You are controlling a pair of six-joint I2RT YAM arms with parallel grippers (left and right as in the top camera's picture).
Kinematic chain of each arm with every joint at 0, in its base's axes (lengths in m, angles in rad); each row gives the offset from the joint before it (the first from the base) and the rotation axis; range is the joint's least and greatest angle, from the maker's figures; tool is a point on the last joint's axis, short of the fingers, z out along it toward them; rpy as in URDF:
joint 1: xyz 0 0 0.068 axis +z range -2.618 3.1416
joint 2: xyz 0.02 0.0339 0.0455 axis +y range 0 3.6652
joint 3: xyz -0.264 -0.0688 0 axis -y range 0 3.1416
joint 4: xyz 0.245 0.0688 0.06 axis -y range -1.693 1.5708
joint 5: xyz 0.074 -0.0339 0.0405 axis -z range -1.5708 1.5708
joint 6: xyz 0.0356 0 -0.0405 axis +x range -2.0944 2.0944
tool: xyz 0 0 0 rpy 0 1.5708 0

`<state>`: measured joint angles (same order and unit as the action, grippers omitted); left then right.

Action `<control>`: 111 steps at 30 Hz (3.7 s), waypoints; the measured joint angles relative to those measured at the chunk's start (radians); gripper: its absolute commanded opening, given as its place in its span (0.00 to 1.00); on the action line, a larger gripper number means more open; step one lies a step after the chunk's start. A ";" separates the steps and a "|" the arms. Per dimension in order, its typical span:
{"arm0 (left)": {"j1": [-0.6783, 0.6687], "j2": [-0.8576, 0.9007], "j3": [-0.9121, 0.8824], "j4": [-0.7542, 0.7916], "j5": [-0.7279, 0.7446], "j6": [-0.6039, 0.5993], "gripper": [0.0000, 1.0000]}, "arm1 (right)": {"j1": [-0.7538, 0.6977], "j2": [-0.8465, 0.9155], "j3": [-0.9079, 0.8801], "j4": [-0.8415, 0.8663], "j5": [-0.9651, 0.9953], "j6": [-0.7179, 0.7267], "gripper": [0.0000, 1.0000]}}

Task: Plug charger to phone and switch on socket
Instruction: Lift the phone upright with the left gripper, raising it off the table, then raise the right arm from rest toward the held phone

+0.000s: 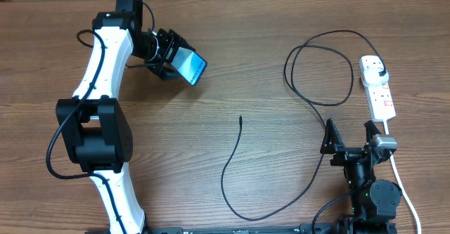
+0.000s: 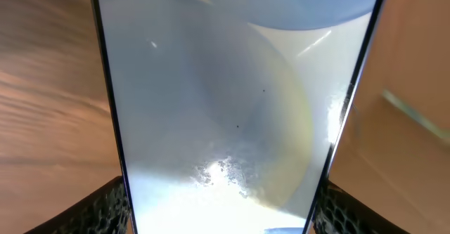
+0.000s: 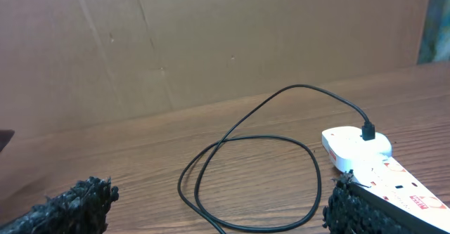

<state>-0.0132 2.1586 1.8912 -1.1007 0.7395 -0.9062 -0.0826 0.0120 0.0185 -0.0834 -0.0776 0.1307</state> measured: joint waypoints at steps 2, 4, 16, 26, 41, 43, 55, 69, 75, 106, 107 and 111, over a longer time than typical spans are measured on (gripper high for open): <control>0.000 0.000 0.000 0.000 0.078 0.000 0.04 | 0.000 0.000 0.000 0.000 0.000 -0.001 1.00; 0.000 0.000 0.000 0.000 0.199 0.000 0.04 | 0.000 0.000 0.000 0.000 0.000 0.000 1.00; 0.000 0.000 0.000 0.001 0.608 -0.043 0.04 | 0.000 0.000 0.000 0.001 0.000 -0.001 1.00; 0.000 0.000 0.000 0.001 0.675 -0.174 0.04 | 0.000 0.000 0.000 0.001 0.000 0.000 1.00; 0.000 0.000 0.000 0.001 0.679 -0.203 0.04 | 0.000 0.000 0.000 0.000 0.000 0.000 1.00; 0.000 0.000 0.000 0.001 0.679 -0.203 0.04 | 0.000 0.000 0.000 0.001 0.000 -0.001 1.00; 0.000 0.000 0.000 0.001 0.679 -0.203 0.04 | 0.000 0.000 0.000 0.000 0.000 -0.001 1.00; 0.000 0.000 0.000 0.001 0.658 -0.202 0.04 | 0.000 0.000 0.000 0.000 0.000 0.000 1.00; 0.000 0.000 0.000 0.002 0.542 -0.172 0.04 | 0.000 0.000 0.000 0.001 0.000 0.000 1.00; 0.000 0.000 0.001 0.033 0.402 0.002 0.04 | 0.000 0.486 0.640 -0.401 -0.156 0.138 1.00; 0.000 0.000 0.001 0.034 0.401 0.002 0.04 | 0.000 0.535 0.688 -0.448 -0.181 0.145 1.00; 0.000 0.000 0.001 0.034 0.388 0.002 0.04 | 0.000 0.798 0.879 -0.491 -0.362 0.170 1.00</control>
<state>-0.0132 2.1586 1.8923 -1.0672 1.1271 -0.9047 -0.0826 0.8101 0.8970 -0.5743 -0.4400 0.3008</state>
